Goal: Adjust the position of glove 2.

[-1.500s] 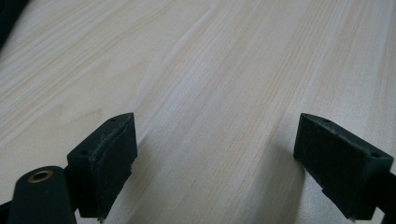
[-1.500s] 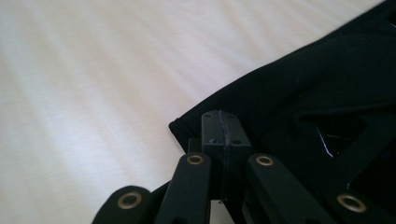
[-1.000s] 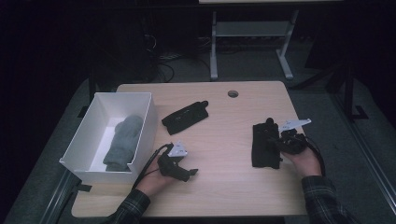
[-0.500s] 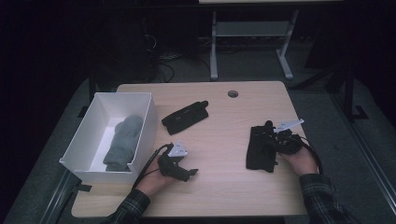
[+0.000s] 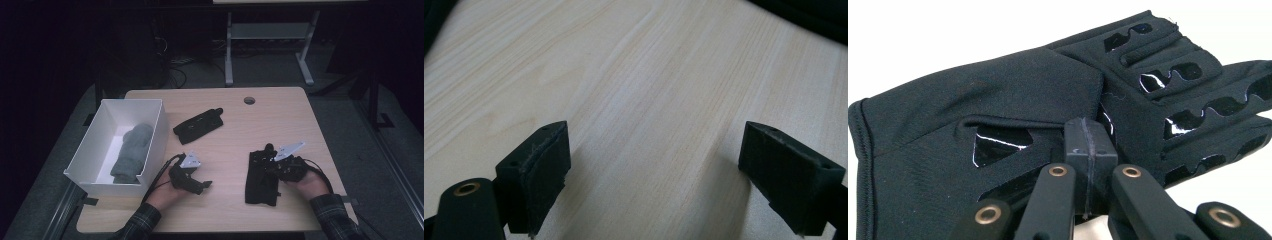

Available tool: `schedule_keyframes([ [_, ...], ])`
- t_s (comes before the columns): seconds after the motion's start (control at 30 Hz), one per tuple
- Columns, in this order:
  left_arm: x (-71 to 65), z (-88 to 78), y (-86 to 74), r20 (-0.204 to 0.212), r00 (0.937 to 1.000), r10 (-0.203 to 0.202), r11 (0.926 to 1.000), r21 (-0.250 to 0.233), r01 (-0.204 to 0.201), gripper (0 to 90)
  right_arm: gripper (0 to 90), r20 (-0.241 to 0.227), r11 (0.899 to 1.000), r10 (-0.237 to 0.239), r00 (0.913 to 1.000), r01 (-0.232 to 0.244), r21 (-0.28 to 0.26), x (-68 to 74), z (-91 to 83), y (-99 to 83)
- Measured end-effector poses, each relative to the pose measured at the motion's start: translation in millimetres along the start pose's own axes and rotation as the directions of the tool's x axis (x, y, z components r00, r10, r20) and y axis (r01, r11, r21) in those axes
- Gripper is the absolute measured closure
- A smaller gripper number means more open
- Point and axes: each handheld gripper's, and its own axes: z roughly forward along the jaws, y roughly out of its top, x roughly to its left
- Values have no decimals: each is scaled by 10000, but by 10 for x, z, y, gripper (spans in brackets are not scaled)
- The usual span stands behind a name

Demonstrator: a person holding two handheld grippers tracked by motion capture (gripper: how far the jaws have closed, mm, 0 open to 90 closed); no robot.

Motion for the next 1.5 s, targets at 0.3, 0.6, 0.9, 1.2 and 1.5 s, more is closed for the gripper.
schedule_keyframes([
  [0.3,-9,4,-2,26,9999,-137,9999,-56,137,126,900,-911,9936,-1131,9894,1134,-17,285,58,42],
  [0.6,-12,5,18,-99,9999,-105,9998,143,106,127,559,-496,9968,-106,9987,66,-796,174,-122,-47],
  [0.9,-11,-37,108,-662,9977,121,9993,360,-98,305,288,1676,9874,1213,9784,-1015,-1216,-80,-239,-452],
  [1.2,212,19,362,-1742,9823,-695,9958,464,786,894,222,1854,9776,1781,9664,-1523,-1452,-143,-178,-508],
  [1.5,523,251,655,-2557,9606,-1086,9931,153,1164,896,160,1688,9699,1876,9676,-1553,-1874,-174,-152,-567],
])
